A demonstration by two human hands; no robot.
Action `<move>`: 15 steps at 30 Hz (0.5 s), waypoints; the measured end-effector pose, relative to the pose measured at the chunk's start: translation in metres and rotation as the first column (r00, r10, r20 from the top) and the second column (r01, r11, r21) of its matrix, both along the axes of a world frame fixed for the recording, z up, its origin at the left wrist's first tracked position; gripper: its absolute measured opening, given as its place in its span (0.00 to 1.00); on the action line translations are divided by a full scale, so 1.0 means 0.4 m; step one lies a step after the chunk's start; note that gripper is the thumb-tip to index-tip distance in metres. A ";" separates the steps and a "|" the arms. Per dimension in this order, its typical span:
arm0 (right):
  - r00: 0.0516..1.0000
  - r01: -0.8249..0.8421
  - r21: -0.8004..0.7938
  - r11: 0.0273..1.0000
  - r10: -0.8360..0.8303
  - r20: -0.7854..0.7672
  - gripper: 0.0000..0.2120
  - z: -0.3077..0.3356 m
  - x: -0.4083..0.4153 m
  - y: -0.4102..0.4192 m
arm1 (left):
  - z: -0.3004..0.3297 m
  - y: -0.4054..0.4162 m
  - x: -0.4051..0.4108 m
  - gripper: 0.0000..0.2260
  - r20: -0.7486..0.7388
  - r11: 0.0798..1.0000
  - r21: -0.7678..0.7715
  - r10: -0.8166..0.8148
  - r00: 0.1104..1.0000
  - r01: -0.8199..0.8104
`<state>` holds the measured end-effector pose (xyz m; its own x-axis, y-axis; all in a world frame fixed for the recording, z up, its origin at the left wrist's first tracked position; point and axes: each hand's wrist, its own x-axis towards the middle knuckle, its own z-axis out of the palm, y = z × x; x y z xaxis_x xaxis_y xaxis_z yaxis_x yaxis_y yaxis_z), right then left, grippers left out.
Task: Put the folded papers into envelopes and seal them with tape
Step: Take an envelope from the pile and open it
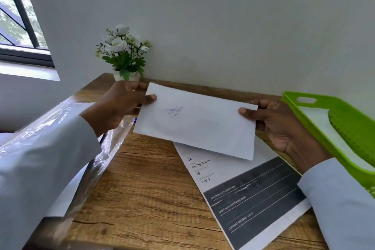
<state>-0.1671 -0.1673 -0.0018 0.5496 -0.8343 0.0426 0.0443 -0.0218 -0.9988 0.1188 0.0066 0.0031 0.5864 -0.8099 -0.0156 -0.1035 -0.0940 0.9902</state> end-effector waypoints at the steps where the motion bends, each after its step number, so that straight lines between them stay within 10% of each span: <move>1: 1.000 -0.006 -0.001 1.000 0.006 -0.015 0.07 -0.006 0.005 0.002 | -0.001 -0.003 -0.005 0.19 0.129 0.999 -0.005 0.039 0.991 -0.038; 4: 1.000 -0.014 -0.001 1.000 0.014 -0.022 0.08 -0.017 0.023 0.006 | 0.001 -0.029 -0.042 0.30 0.661 0.998 0.000 0.049 0.748 -0.065; 7: 1.000 -0.011 -0.019 1.000 0.011 -0.016 0.09 -0.024 0.043 0.014 | 0.020 -0.066 -0.096 0.24 0.827 0.996 0.071 -0.091 0.555 0.058; 15: 0.992 -0.084 -0.058 0.995 0.078 -0.103 0.18 -0.033 0.090 0.042 | 0.019 -0.107 -0.109 0.09 0.678 0.939 0.162 -0.329 0.657 0.302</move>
